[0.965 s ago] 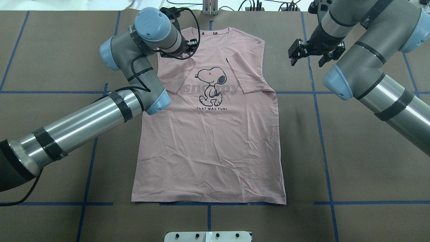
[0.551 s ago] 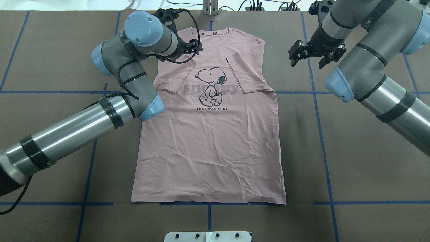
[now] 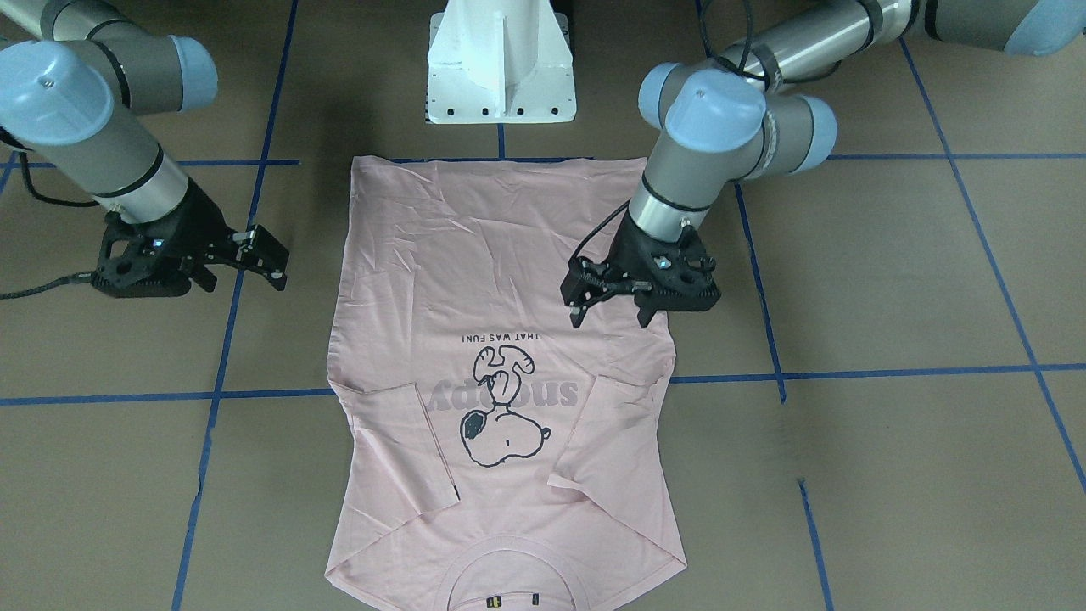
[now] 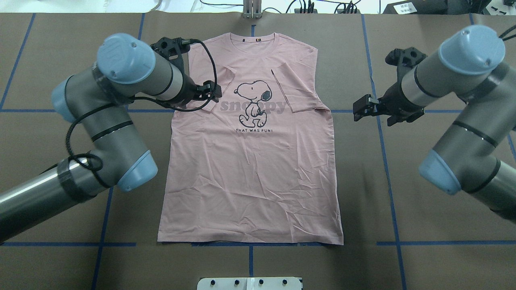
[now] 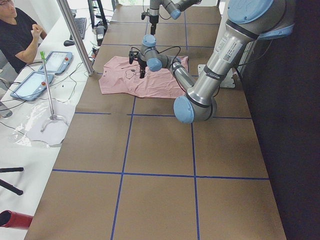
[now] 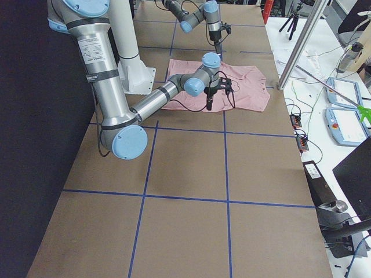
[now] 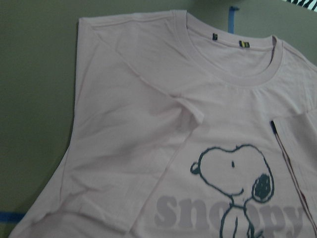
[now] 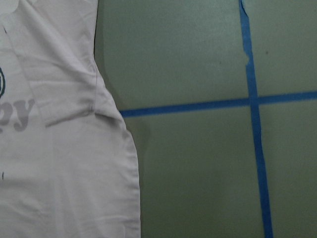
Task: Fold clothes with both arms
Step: 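Move both grippers to the shirt hem corners nearest the robot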
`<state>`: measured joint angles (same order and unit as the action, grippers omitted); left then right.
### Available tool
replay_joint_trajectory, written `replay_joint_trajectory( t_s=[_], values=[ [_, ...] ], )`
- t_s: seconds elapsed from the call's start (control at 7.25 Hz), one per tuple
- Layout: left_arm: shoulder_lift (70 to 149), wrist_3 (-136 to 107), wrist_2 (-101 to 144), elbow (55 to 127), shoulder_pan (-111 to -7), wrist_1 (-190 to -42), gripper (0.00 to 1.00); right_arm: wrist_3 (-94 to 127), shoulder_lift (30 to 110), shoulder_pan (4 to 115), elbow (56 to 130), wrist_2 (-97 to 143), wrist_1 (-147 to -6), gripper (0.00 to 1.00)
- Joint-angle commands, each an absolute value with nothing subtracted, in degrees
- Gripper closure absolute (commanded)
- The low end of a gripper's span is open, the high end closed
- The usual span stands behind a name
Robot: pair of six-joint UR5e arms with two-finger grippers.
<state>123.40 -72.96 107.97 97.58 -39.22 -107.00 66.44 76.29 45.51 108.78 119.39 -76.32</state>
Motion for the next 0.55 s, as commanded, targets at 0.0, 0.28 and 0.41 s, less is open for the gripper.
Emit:
replay_joint_trajectory(
  t_s=[0.0, 0.28, 0.41],
  values=[
    [114.21, -72.25, 107.49, 111.49, -36.14, -100.64, 0.00, 82.37, 85.48, 29.97, 115.81, 104.50, -65.87, 0.00],
    [112.77, -72.33, 107.67, 113.03, -36.12, -100.63, 0.00, 89.98, 85.69, 15.79, 117.68, 91.03, -67.49, 0.00],
    [112.76, -72.33, 107.75, 113.03, -36.12, -100.72, 0.00, 90.00, 85.35, 13.56, 118.56, 90.10, -71.68, 0.00]
  ],
)
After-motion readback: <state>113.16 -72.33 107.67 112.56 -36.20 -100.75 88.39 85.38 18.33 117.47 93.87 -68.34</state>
